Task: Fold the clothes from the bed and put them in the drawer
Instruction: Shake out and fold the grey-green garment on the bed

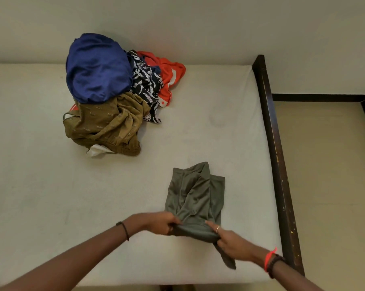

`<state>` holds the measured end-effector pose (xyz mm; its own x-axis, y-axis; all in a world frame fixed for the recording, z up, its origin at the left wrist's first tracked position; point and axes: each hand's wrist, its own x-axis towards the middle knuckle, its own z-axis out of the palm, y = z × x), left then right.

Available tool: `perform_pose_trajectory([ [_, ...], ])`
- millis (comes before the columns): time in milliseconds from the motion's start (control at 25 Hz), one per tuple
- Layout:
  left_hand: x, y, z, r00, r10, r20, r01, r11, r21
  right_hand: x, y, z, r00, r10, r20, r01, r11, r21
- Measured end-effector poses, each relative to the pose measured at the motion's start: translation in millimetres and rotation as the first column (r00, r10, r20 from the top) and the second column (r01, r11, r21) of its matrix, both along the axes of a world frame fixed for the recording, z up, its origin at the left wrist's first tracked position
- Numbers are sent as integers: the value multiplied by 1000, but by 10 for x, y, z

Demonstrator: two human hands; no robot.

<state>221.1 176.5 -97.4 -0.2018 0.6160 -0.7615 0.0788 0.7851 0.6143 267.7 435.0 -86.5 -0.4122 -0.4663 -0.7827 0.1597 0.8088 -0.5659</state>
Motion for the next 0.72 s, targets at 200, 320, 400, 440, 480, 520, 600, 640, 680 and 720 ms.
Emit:
perform_pose_trajectory([
  [200,-731,-49,-60,986,118,-119,-117,993,14,-814,228,-23,980,-127,-151,133,990,35],
  [320,-1144,-27,-223,956,167,-241,-172,985,-1,-1225,273,-228,959,-186,-214,197,980,30],
  [400,-1357,-10,-375,927,192,-322,-208,978,-14,-1444,300,-425,939,-246,-242,259,965,26],
  [440,-1435,8,-470,910,198,-365,-222,975,-25,-1537,312,-543,928,-262,-264,280,960,30],
  [480,-1493,28,-552,894,203,-399,-239,970,-43,-1618,321,-663,918,-271,-291,294,955,39],
  [520,-1522,59,-634,883,210,-420,-259,964,-62,-1677,327,-781,907,-281,-314,312,949,53],
  [600,-1506,106,-734,848,266,-459,-334,940,-73,-1742,312,-918,880,-307,-363,354,933,69],
  [640,-1467,118,-776,812,321,-488,-398,915,-59,-1751,302,-972,864,-310,-396,369,926,78],
  [680,-1409,116,-804,754,380,-536,-468,883,-31,-1745,285,-1003,847,-291,-445,368,925,96],
  [720,-1325,111,-821,676,443,-588,-543,840,9,-1727,262,-1023,829,-254,-499,355,928,117],
])
